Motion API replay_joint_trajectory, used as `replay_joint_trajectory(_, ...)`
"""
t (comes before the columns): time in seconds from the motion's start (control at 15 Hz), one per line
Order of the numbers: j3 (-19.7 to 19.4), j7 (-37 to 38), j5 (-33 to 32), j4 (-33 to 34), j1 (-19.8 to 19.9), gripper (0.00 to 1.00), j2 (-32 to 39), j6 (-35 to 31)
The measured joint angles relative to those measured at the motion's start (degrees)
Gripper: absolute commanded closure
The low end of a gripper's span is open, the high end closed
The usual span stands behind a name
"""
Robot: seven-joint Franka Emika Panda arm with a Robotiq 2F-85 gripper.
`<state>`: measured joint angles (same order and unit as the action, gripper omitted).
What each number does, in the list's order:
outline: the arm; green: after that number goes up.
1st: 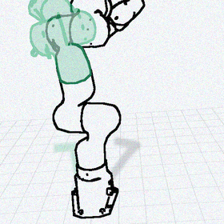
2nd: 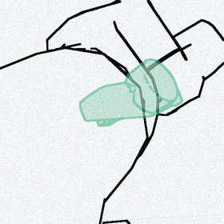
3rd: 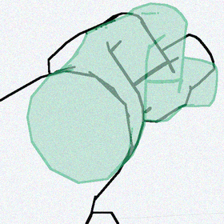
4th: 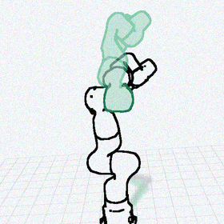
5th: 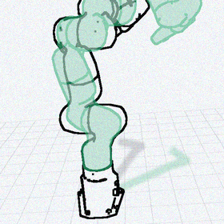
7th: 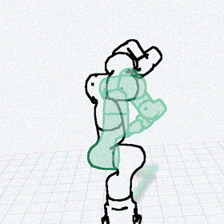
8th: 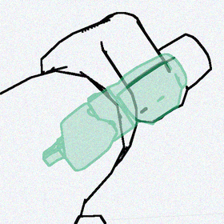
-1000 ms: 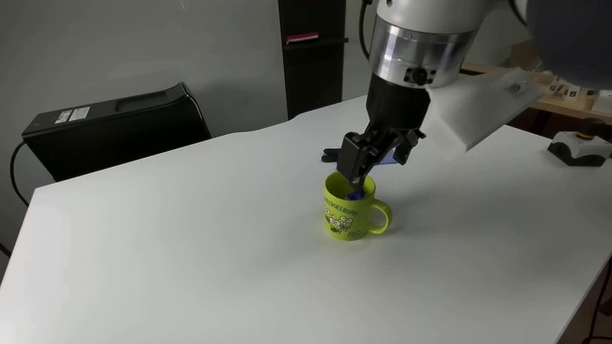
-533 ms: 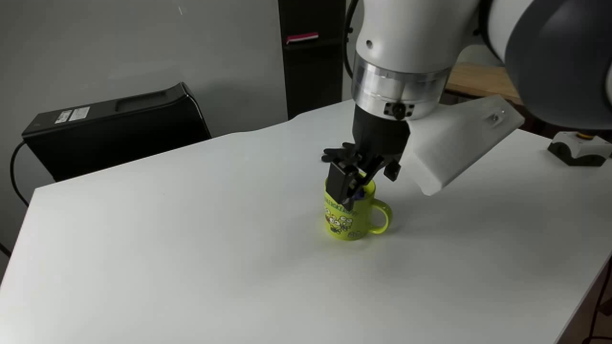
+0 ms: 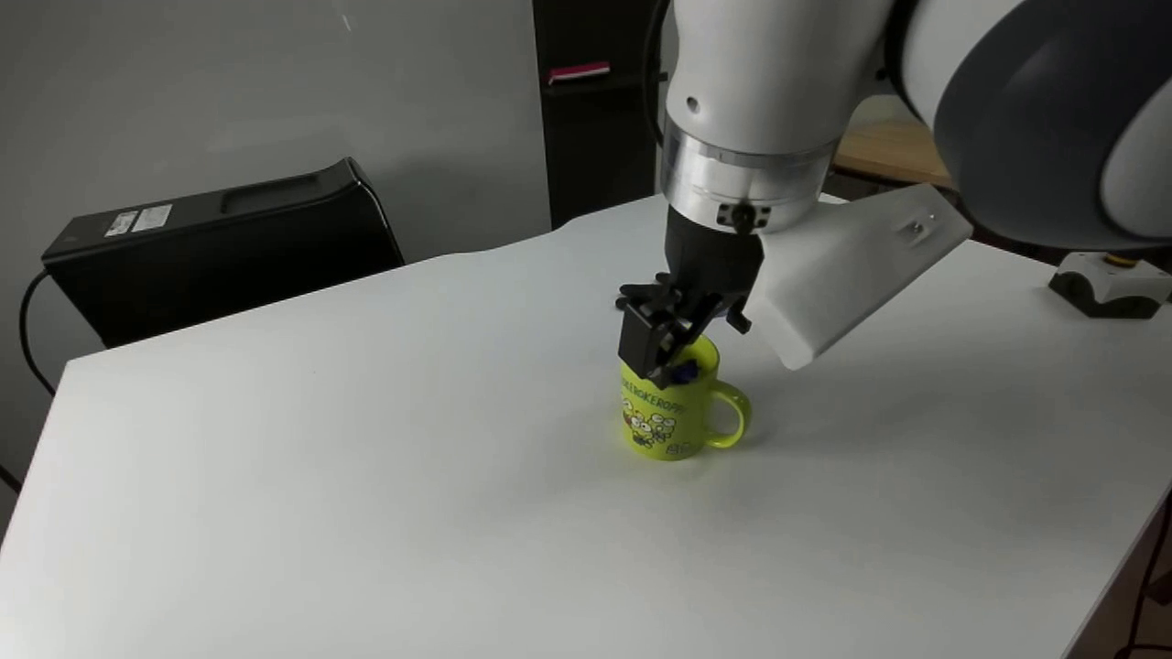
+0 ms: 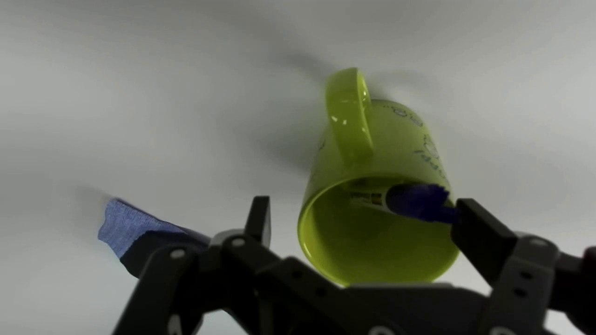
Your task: Take the pen out of the mug and put it on the table
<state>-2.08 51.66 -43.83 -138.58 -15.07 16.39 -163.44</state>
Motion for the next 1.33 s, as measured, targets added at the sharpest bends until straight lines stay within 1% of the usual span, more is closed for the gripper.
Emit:
replay_joint_trajectory(0.33, -1.47, 1.12, -1.06, 0.69, -0.88, 0.00, 0.25, 0.39)
replay_joint_trajectory(1.07, -1.38, 1.61, -0.01, 2.27, -2.70, 0.00, 0.59, 5.12)
replay_joint_trajectory(1.33, -1.38, 2.05, -0.02, 2.92, -3.29, 0.00, 0.22, 5.41)
